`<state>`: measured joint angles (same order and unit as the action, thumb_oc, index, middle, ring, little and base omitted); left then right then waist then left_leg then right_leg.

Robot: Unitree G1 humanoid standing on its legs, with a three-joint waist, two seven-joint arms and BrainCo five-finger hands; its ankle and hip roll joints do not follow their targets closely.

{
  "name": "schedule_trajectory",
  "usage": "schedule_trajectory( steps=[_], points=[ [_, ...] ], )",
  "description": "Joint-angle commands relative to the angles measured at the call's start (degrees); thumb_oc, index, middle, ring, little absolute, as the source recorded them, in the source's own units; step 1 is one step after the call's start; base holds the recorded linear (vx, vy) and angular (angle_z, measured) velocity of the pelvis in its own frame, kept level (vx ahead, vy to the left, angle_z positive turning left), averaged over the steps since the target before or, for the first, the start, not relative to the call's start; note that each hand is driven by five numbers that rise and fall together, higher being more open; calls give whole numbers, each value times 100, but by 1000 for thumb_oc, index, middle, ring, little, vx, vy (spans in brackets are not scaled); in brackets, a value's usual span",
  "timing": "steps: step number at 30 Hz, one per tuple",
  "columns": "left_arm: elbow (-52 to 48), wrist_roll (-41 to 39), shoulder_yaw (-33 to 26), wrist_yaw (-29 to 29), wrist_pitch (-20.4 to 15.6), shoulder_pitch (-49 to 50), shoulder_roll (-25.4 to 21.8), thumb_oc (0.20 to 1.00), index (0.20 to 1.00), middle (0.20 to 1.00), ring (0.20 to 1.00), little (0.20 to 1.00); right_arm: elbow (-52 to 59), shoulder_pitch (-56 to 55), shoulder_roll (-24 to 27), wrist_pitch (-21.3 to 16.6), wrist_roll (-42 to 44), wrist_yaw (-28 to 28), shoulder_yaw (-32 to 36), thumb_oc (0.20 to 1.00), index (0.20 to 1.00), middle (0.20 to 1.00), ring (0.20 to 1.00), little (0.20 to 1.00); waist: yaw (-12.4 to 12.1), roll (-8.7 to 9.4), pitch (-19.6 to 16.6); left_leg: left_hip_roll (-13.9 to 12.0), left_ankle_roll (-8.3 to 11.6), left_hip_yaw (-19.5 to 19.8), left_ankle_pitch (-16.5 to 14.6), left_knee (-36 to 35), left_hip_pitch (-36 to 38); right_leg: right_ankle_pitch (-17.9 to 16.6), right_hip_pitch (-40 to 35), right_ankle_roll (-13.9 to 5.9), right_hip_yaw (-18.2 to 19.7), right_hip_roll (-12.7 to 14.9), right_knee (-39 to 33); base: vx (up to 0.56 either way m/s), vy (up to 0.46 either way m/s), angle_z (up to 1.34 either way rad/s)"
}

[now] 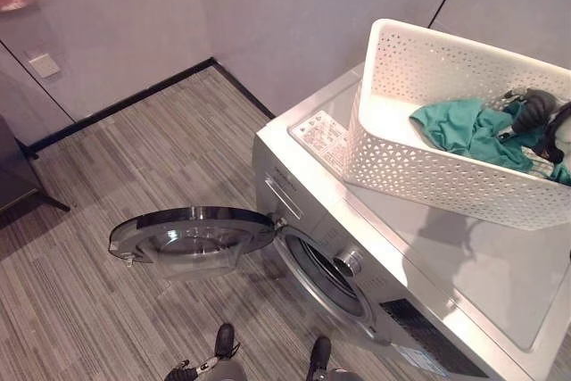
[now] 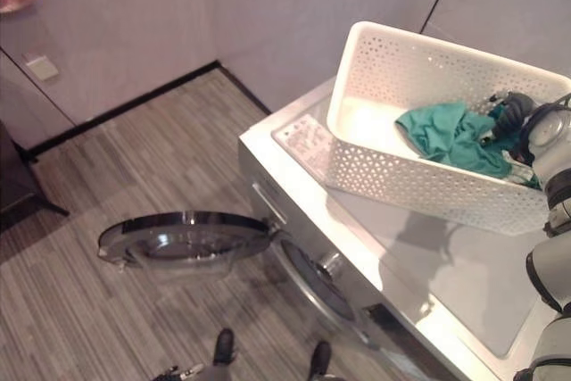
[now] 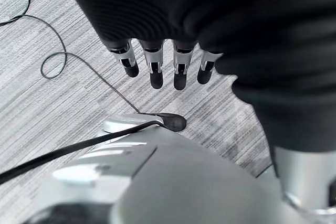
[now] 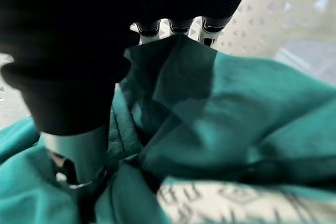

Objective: Grab the laundry basket,head to the washer,open it,put in the laundry and shut it.

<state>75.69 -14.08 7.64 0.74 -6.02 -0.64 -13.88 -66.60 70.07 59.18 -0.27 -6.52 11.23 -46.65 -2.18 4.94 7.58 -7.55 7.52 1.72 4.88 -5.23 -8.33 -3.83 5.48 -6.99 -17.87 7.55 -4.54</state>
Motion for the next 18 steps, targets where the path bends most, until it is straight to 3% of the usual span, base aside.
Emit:
schedule_trajectory(
  steps=[1, 7, 9, 18],
  points=[
    [25, -227, 210, -42, -44, -98, -268, 1000, 1000, 1000, 1000, 1000, -413, 625, -49, 54, -154, -20, -511, 1000, 1000, 1000, 1000, 1000, -191, 248, 195, -224, -5, -268, -538, 23, 574, -260, 700, -314, 348, 343, 227, -32, -2, 2],
    [-11, -324, 334, -30, -52, -199, -155, 1000, 1000, 1000, 1000, 1000, -75, 307, -152, 102, -128, 224, -595, 1000, 1000, 1000, 1000, 1000, -147, 182, 276, -236, 24, -262, -454, 23, 418, -257, 828, -292, 321, 347, 238, -12, 1, 2],
    [-21, -312, 400, -32, -55, -216, -87, 1000, 1000, 1000, 1000, 1000, 248, 106, -157, 87, -9, 301, -602, 200, 200, 200, 200, 200, -108, 173, 265, -242, 35, -287, -460, 23, 410, -246, 821, -287, 318, 344, 236, 0, 0, 0],
    [119, -229, 329, -64, -54, -303, -45, 1000, 1000, 1000, 1000, 1000, 1074, 126, 119, -125, 1189, 206, -196, 200, 200, 200, 200, 200, 15, 191, 74, -217, 33, -372, -570, 23, 668, -190, 599, -303, 389, 334, 200, 0, 0, 0]
  ],
)
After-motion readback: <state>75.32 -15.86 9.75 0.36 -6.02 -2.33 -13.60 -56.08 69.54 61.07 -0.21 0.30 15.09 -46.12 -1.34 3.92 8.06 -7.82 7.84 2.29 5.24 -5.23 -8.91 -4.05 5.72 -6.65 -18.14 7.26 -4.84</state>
